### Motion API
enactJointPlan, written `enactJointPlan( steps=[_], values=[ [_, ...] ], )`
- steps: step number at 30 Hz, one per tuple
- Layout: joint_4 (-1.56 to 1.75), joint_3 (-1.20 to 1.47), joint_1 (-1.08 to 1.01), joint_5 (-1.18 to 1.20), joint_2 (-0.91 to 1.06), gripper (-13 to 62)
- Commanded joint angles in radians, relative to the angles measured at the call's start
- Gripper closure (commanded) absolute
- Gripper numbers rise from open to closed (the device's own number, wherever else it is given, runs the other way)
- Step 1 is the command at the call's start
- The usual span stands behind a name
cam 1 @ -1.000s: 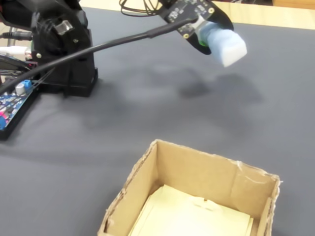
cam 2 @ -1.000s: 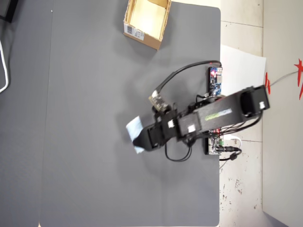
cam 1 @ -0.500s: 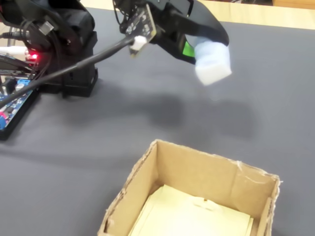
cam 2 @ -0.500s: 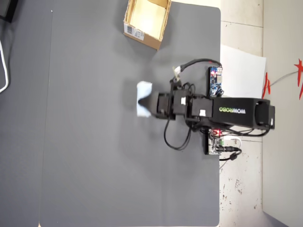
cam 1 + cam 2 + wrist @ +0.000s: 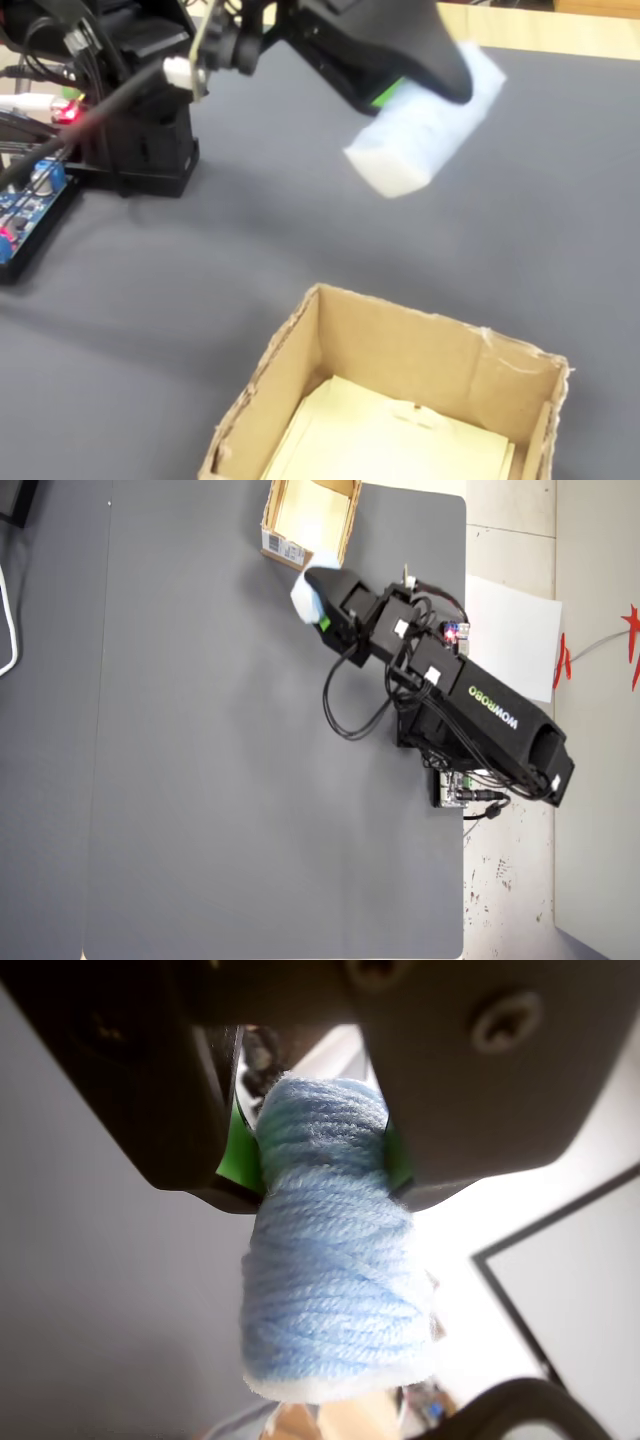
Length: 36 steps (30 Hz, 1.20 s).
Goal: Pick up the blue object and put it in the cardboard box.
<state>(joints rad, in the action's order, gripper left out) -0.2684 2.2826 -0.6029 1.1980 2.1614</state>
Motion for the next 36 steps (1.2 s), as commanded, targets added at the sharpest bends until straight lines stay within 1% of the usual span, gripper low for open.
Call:
enactJointPlan(
  steps=[1,6,12,15,16,17,19,24,30,33,36],
  values=[
    [0.003,-0.143,-0.026,0.0,-0.089,38.0],
    [-0.018,-0.334,-0.138,0.0,-0.304,38.0],
    [-0.044,-0.479,-0.238,0.002,-0.48,38.0],
    [-0.052,-0.492,-0.282,0.005,-0.54,37.9],
    [-0.077,-0.486,-0.316,0.014,-0.592,37.2],
    [-0.095,-0.483,-0.319,0.043,-0.604,31.9],
    [-0.112,-0.485,-0.319,0.081,-0.614,25.0],
    [-0.12,-0.488,-0.319,0.087,-0.615,18.1],
    [-0.08,-0.514,-0.318,0.143,-0.6,17.1],
    [0.023,-0.518,-0.253,0.247,-0.538,17.0],
    [0.026,-0.512,-0.196,0.281,-0.492,16.8]
  ],
)
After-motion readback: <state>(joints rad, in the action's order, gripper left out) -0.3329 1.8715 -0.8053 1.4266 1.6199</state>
